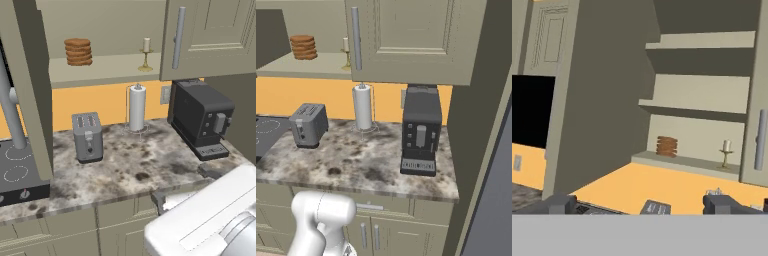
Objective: Pick the candle and candle from the dining table and place them in the open cabinet. Close the cabinet after placing the objects.
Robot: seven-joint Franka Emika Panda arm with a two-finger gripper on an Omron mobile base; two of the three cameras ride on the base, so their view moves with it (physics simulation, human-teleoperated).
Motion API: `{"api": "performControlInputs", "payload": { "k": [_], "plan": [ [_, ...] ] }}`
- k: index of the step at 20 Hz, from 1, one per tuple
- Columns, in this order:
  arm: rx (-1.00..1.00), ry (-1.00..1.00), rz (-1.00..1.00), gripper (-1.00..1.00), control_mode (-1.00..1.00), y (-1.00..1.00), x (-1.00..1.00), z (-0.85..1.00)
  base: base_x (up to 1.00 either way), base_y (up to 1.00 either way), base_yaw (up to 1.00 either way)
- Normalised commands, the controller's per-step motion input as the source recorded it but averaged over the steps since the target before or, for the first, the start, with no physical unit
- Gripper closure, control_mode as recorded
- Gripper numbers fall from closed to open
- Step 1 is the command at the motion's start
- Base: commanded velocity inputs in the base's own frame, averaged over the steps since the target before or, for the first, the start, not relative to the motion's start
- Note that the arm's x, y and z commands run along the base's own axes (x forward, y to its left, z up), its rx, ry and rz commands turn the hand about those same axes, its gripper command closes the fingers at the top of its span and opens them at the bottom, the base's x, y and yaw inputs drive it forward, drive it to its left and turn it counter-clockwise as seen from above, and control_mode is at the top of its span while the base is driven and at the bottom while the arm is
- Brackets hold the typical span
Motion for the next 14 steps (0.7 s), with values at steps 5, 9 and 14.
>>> {"api": "performControlInputs", "payload": {
  "k": [5, 9, 14],
  "plan": [
    [0.0, -0.11, 0.0, -1.0, -1.0, 0.33, 0.0, -0.24, 0.0, 0.0, 0.0],
    [0.01, -0.12, 0.0, -1.0, -1.0, 0.19, 0.0, -0.04, 0.0, 0.0, 0.0],
    [0.03, -0.07, 0.0, -1.0, -1.0, 0.02, 0.01, 0.0, 0.0, 0.0, 0.0]
  ]
}}
